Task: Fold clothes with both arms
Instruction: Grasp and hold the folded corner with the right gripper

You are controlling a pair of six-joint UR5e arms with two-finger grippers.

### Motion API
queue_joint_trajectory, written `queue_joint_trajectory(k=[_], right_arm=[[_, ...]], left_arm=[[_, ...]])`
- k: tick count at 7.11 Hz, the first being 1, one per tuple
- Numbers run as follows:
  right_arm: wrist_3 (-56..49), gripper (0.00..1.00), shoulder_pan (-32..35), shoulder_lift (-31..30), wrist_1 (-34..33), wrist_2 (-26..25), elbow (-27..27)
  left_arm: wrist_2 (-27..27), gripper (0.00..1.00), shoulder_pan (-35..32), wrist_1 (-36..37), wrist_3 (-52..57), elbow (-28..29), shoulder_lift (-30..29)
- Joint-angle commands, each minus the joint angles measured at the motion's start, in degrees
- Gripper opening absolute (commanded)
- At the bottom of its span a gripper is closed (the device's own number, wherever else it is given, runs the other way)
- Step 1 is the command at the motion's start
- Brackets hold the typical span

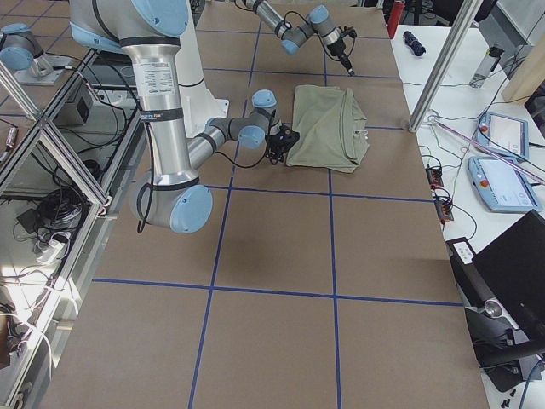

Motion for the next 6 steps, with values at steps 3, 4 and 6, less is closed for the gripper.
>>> queue_joint_trajectory(k=[3, 4, 6], right_arm=[[1.5, 0.55, -0.1, 0.8, -0.1, -0.1, -1.6], [1.5, 0.55, -0.1, 1.1, -0.1, -0.1, -2.3], [1.5, 0.44, 0.3, 1.3, -0.1, -0.2, -2.5]], left_arm=[[0.0, 0.46, 0.0, 0.0, 0.0, -0.1, 0.0], [0.0, 0.46, 0.0, 0.0, 0.0, -0.1, 0.0], [0.1, 0.46, 0.0, 0.0, 0.0, -0.1, 0.0]])
